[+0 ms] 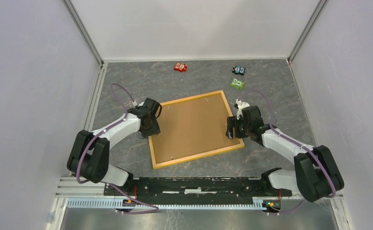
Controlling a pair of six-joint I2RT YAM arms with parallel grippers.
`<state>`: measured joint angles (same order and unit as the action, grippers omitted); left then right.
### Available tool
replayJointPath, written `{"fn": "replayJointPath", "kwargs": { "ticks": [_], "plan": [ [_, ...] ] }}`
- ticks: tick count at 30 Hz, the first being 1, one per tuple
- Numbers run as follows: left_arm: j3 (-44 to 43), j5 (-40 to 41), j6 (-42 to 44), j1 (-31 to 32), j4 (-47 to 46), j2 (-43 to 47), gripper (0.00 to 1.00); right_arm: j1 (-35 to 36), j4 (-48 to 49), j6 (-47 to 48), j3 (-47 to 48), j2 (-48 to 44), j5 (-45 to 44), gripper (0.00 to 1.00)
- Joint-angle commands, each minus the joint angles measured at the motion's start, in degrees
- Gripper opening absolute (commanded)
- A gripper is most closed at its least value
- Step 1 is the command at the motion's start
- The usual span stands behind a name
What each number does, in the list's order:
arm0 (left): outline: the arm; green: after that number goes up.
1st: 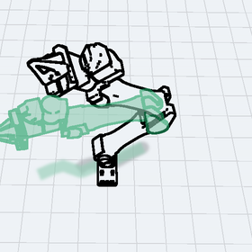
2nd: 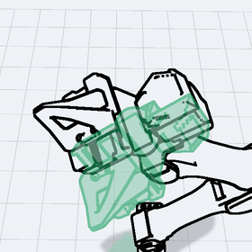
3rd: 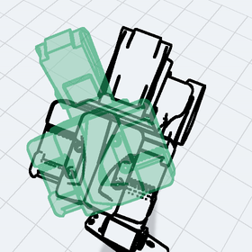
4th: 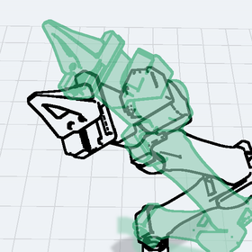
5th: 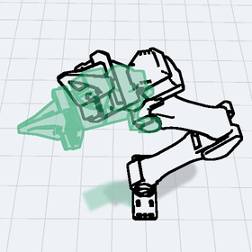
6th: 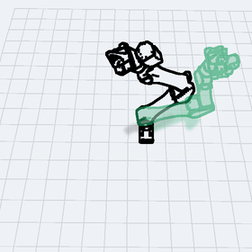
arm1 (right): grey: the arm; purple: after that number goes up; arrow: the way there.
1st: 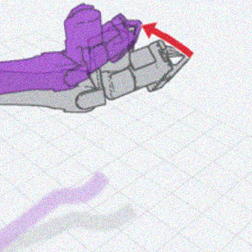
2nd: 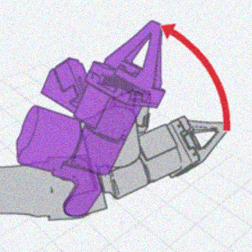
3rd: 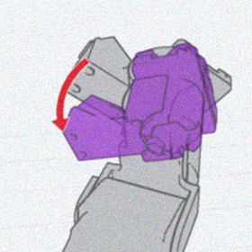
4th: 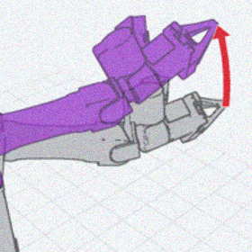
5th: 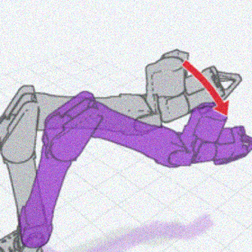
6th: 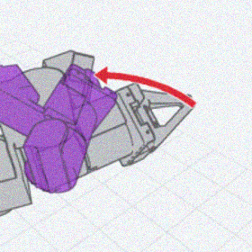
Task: Put the photo into the frame
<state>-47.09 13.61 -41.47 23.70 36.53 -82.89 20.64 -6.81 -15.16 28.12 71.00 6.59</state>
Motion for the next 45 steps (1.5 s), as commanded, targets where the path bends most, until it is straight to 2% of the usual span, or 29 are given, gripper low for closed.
{"fn": "replayJointPath", "kwargs": {
  "ticks": [1,6,10,18,30,37,42,45],
  "plan": [
    [0.1,-0.7,1.4,0.2,-3.2,0.8,0.53,0.3,-4.5,0.9,9.8,5.0,-5.1,0.78],
    [3.1,-0.8,-0.8,0.2,-3.5,1.0,0.43,0.3,-9.8,-6.8,18.7,13.3,-10.8,0.78],
    [3.7,-0.5,-1.4,0.2,-3.3,0.9,0.36,0.4,-11.3,-13.5,20.0,15.9,-13.3,0.76],
    [4.5,0.3,-2.6,0.2,-3.2,1.2,0.36,0.5,-15.2,-25.3,21.6,19.0,-17.8,0.71],
    [5.3,-0.8,-2.6,0.2,-4.1,1.0,0.33,0.5,-18.7,-30.2,25.0,22.3,-20.9,0.73],
    [5.8,-1.1,-2.5,0.2,-4.5,1.3,0.33,0.6,-20.4,-30.9,25.7,24.2,-19.9,0.72],
    [5.3,-1.0,-2.3,0.3,-4.5,0.7,0.33,1.0,-19.0,-30.1,21.7,21.2,-19.4,0.66],
    [5.2,-0.9,-2.2,0.2,-4.6,0.5,0.33,0.9,-18.3,-28.4,19.6,19.8,-19.6,0.58]
  ]
}}
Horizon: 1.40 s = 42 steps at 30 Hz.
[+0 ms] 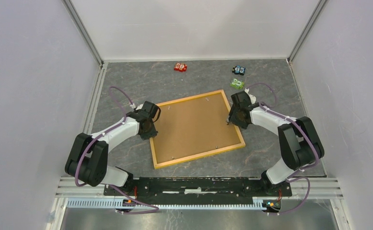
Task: Put the photo into the frame
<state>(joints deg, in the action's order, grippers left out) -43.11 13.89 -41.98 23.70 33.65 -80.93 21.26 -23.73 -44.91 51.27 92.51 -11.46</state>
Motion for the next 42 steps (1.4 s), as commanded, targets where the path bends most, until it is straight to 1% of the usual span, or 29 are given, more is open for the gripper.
{"fn": "replayJointPath", "kwargs": {
  "ticks": [1,2,5,8,10,14,16,18,22,28,33,37,42],
  "plan": [
    [1.2,-1.0,-1.6,0.2,-1.7,-1.6,0.33,0.3,-1.1,2.2,-4.1,-2.0,-2.0,0.57],
    [1.1,-1.0,-1.6,0.2,-1.8,-1.6,0.33,0.4,-0.8,2.9,-4.4,-2.0,-2.1,0.56],
    [1.0,-1.3,-1.4,0.2,-1.9,-1.8,0.33,0.3,-0.2,5.9,-4.7,-1.7,-0.7,0.46],
    [1.0,-1.5,-1.4,0.2,-1.9,-1.7,0.32,0.3,0.8,9.0,-4.9,-1.0,2.0,0.40],
    [1.1,-1.5,-1.4,0.2,-1.9,-1.6,0.32,0.3,1.1,12.0,-4.6,-0.6,3.0,0.38],
    [1.2,-1.5,-1.2,0.2,-1.8,-1.2,0.31,0.4,2.6,20.7,-4.6,0.0,5.5,0.39],
    [1.1,-1.5,-1.1,0.2,-1.8,-1.0,0.31,0.3,3.8,24.5,-5.0,-0.1,6.9,0.42],
    [1.0,-1.6,-0.9,0.3,-1.7,-1.0,0.31,0.3,5.4,26.4,-5.6,-0.7,9.1,0.46],
    [0.7,-1.9,-0.7,0.3,-1.7,-0.9,0.30,0.3,5.0,25.8,-2.5,-0.8,10.8,0.51],
    [0.8,-2.4,-0.8,0.2,-1.8,-0.8,0.29,0.5,4.9,25.0,-0.2,-1.4,11.4,0.53],
    [1.1,-2.0,-0.7,0.2,-1.7,0.0,0.29,0.5,4.0,26.7,-3.9,-1.1,13.0,0.52],
    [1.2,-1.8,-0.6,0.3,-1.8,-0.3,0.29,0.5,4.0,27.6,-6.9,-2.1,13.0,0.46],
    [1.2,-2.1,-0.7,0.2,-1.8,-0.9,0.29,0.5,4.2,28.7,-6.8,-1.7,11.8,0.40]
  ]
}}
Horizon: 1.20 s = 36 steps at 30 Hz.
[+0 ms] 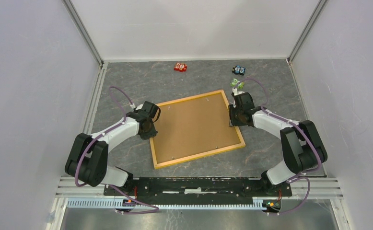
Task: Put the photo into the frame
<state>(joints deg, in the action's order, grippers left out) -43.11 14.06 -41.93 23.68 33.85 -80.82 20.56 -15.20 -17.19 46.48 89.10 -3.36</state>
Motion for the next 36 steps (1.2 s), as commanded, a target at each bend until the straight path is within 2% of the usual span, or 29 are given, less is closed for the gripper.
{"fn": "replayJointPath", "kwargs": {
  "ticks": [1,6,19,24,29,31,36],
  "plan": [
    [1.2,-2.4,-0.7,0.3,-2.1,-0.9,0.29,1.2,-4.5,1.2,-1.7,2.0,3.8,0.38],
    [1.4,-2.2,-0.7,0.3,-2.0,-0.1,0.29,1.3,-4.8,4.4,-0.8,2.4,7.2,0.40],
    [1.4,-2.7,-0.4,0.2,-1.9,-0.5,0.29,1.2,-7.8,11.9,0.4,1.7,4.9,0.41],
    [1.6,-2.6,-0.4,0.3,-1.8,0.1,0.29,1.2,-6.7,13.0,1.3,2.9,3.7,0.26],
    [1.8,-2.8,-0.5,0.2,-1.8,0.2,0.29,1.2,-5.1,13.2,2.6,4.5,3.7,0.22],
    [1.6,-2.8,-0.2,0.2,-1.8,0.0,0.29,1.2,-5.4,12.9,3.0,4.3,3.8,0.25],
    [0.6,-2.0,0.8,0.2,-1.9,-1.3,0.29,1.2,-5.5,12.3,1.5,0.6,8.0,0.43]
  ]
}}
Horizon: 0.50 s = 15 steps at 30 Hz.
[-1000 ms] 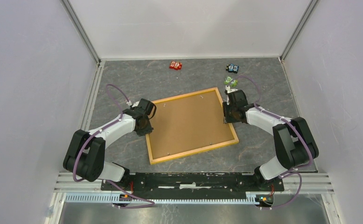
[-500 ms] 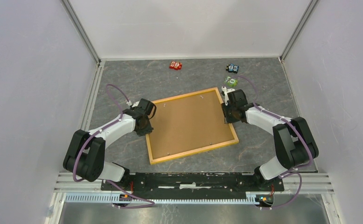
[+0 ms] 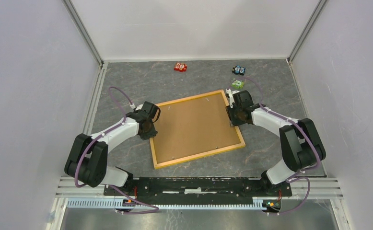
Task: Put the photo into the frame
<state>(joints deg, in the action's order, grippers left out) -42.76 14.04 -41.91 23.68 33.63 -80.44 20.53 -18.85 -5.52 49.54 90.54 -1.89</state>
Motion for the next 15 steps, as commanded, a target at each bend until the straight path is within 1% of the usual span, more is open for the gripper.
{"fn": "replayJointPath", "kwargs": {
  "ticks": [1,4,6,9,11,14,15],
  "plan": [
    [-0.1,-1.9,1.0,0.2,-1.9,-2.2,0.29,1.2,-1.6,0.4,-2.2,-1.8,7.8,0.46],
    [-2.2,-2.0,2.3,0.2,-1.9,-5.5,0.30,1.3,1.0,-0.9,-5.3,-4.3,12.8,0.57],
    [-4.2,-2.5,2.6,0.1,-0.9,-7.9,0.32,1.2,3.6,-2.5,-8.2,-5.7,17.3,0.60],
    [-6.1,-4.0,1.9,0.0,-1.3,-10.4,0.36,1.3,8.4,-6.0,-12.9,-9.3,23.2,0.62],
    [-7.2,-6.5,1.0,0.0,-2.6,-12.6,0.37,1.4,12.0,-9.0,-16.6,-12.3,25.6,0.63],
    [-9.6,-10.5,-0.2,-0.1,-4.1,-17.0,0.42,2.9,18.4,-13.8,-22.8,-17.8,26.7,0.62],
    [-10.5,-11.5,-0.5,-0.2,-4.5,-18.2,0.46,3.9,21.4,-15.4,-24.4,-19.6,26.6,0.62]
  ]
}}
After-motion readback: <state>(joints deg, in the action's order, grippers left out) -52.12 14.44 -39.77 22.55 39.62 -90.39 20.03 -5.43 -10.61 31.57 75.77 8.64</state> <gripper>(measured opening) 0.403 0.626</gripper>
